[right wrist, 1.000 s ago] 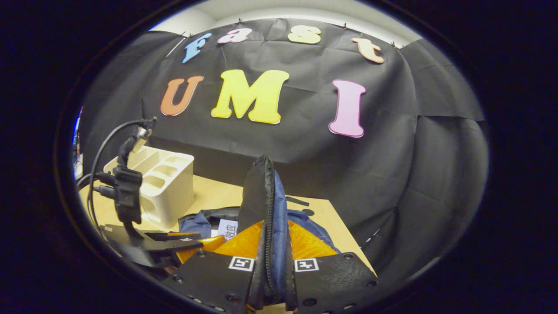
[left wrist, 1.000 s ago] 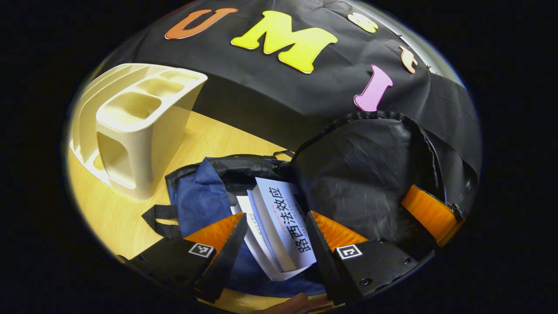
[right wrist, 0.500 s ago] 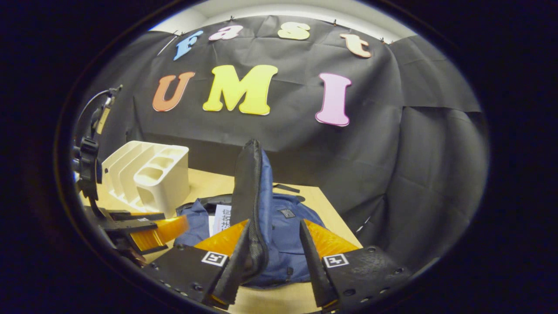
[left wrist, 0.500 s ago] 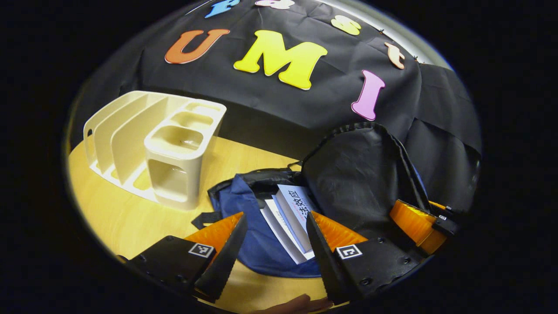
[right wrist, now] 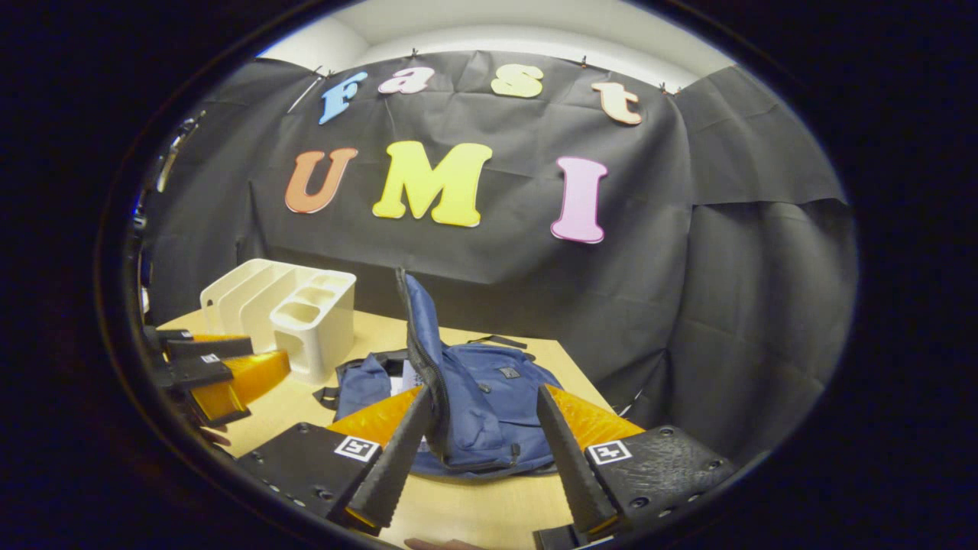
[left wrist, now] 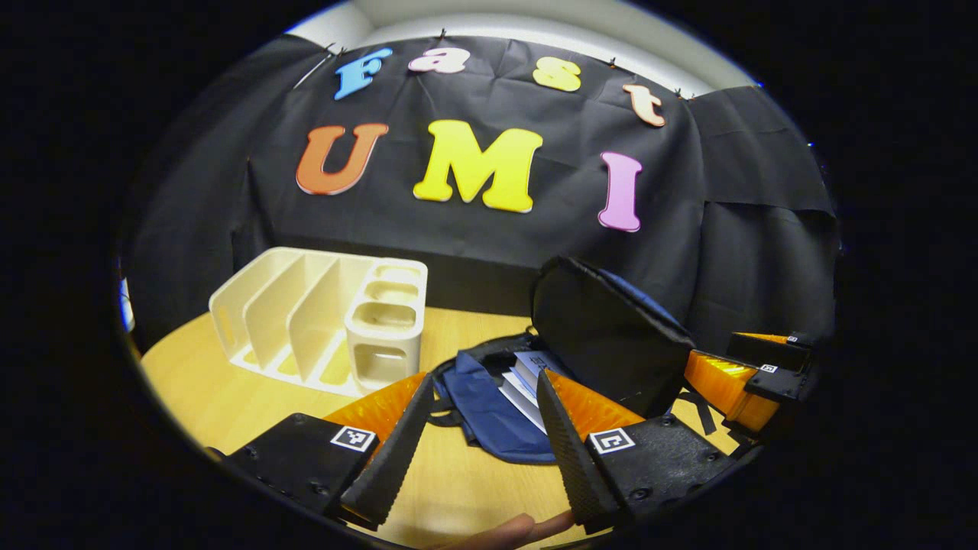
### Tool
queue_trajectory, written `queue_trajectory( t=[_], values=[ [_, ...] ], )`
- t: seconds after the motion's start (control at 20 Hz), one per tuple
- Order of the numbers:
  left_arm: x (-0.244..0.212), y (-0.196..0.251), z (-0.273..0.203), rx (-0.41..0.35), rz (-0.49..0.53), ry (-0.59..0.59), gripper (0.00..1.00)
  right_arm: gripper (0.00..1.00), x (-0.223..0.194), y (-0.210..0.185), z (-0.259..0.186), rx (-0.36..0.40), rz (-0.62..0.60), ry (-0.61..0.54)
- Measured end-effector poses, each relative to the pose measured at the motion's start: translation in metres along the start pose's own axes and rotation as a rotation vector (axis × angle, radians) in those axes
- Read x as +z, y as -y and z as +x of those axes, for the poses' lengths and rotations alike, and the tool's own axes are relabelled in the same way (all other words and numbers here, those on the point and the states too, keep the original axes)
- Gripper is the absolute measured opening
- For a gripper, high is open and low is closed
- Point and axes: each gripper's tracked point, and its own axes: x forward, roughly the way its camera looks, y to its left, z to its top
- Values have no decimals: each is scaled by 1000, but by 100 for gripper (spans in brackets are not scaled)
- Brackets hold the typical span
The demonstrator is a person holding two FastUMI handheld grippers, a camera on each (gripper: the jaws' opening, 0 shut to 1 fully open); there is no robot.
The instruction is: Open the schoolbag, grab two books from the bookshelf and put them into the schoolbag.
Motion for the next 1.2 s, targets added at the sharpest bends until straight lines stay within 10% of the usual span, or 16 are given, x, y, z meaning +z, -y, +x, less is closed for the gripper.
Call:
queue_trajectory(
  t=[0.5,1.2],
  values=[
    [64,-55,-124,188,217,239,88,84,14,-10,-98,9,45,137],
    [63,-102,-160,238,212,186,97,98,1,-49,-133,42,84,163]
  ],
)
